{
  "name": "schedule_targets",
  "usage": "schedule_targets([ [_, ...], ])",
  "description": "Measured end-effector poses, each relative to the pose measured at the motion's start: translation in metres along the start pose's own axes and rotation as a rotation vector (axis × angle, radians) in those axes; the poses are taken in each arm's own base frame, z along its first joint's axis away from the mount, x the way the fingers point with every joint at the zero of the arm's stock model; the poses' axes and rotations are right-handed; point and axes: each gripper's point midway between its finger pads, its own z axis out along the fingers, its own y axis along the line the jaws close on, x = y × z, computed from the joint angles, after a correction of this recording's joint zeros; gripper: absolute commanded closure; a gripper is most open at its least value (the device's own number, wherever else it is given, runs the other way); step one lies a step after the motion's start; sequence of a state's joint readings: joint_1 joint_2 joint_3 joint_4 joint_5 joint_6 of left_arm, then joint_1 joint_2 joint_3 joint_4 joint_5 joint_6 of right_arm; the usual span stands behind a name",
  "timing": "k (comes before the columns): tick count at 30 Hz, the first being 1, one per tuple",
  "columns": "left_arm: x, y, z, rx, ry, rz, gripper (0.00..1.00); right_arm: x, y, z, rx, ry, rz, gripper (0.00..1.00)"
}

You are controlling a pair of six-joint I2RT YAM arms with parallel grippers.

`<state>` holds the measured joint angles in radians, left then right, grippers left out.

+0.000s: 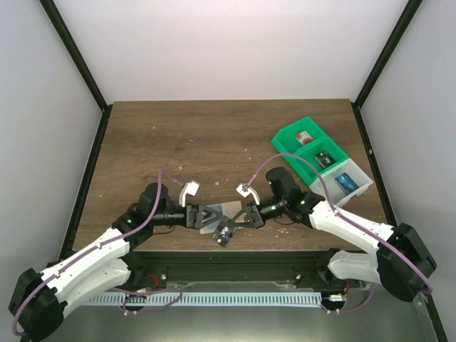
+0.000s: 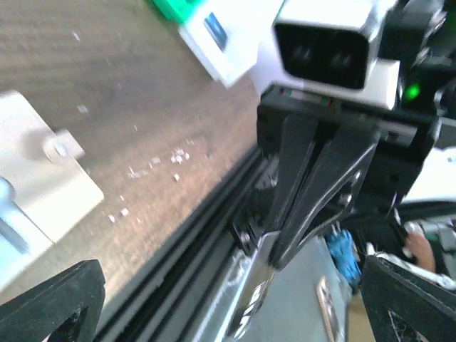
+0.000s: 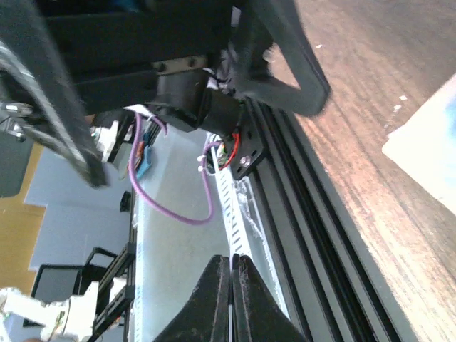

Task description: Take the credit cards out of the card holder

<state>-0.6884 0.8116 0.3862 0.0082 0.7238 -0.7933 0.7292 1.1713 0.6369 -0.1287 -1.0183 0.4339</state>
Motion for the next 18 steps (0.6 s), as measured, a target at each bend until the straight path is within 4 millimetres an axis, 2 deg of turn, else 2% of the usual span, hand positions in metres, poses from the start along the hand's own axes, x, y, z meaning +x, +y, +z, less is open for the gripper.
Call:
schedule_targets([
  [3, -0.019, -0.001, -0.006, -0.074, -0.076, 0.036, 0.0, -0.002, -0.011, 0.0, 0.056, -0.023, 0.025, 1.0],
  [10, -0.058, 0.016, -0.031, -0.307, -0.272, 0.068, 0.0, -0.021, -0.045, -0.012, 0.238, -0.136, 0.077, 1.0],
  [15, -0.078, 0.02, -0.05, -0.409, -0.386, 0.112, 0.0, -0.042, -0.072, -0.033, 0.392, -0.27, 0.145, 0.99],
  [18, -0.09, 0.016, -0.06, -0.461, -0.423, 0.16, 0.0, -0.056, -0.09, -0.055, 0.48, -0.378, 0.212, 1.0],
])
